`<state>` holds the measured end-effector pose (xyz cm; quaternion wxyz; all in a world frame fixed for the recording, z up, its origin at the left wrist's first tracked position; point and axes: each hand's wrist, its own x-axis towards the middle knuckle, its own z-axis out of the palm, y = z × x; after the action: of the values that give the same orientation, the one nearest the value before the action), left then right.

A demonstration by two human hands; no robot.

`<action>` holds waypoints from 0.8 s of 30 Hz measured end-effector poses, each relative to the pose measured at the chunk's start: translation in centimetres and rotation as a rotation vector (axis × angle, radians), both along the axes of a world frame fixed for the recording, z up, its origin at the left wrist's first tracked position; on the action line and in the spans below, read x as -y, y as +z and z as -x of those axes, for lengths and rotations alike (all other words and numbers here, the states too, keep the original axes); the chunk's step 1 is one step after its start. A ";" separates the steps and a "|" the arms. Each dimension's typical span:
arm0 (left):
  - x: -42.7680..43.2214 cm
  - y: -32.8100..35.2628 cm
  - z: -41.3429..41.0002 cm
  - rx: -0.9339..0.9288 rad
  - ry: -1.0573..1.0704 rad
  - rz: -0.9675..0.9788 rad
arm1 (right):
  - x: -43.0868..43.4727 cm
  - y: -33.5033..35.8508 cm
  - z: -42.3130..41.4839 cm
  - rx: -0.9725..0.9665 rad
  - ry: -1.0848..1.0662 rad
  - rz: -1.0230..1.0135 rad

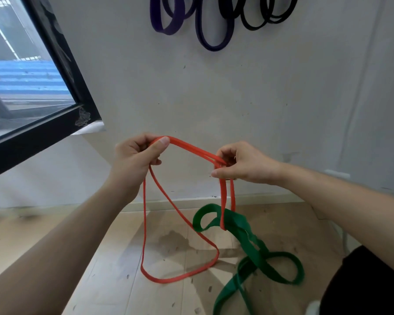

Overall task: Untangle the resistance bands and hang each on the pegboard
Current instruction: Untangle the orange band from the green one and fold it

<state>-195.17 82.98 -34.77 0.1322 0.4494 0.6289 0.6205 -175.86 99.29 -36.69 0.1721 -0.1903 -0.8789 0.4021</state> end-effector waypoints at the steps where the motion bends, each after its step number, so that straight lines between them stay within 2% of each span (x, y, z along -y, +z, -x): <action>1: 0.0 0.0 0.0 0.002 0.000 -0.004 | 0.0 0.1 0.0 0.007 0.003 -0.001; 11: 0.0 0.0 0.0 -0.004 0.018 0.001 | -0.5 0.2 -0.3 -0.002 0.015 0.077; 16: 0.1 0.0 0.1 -0.008 0.013 0.004 | -0.8 0.3 -0.5 -0.021 0.017 0.051; 21: 0.1 0.0 0.3 0.011 0.013 -0.016 | -0.4 0.3 -0.9 -0.053 0.097 0.380; 24: 0.2 0.0 0.5 0.012 0.017 -0.021 | -0.2 0.1 -0.7 -0.032 0.105 0.488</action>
<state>-195.63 82.74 -34.74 0.1259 0.4418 0.6253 0.6308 -175.12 99.50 -36.59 0.1138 -0.1737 -0.7618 0.6137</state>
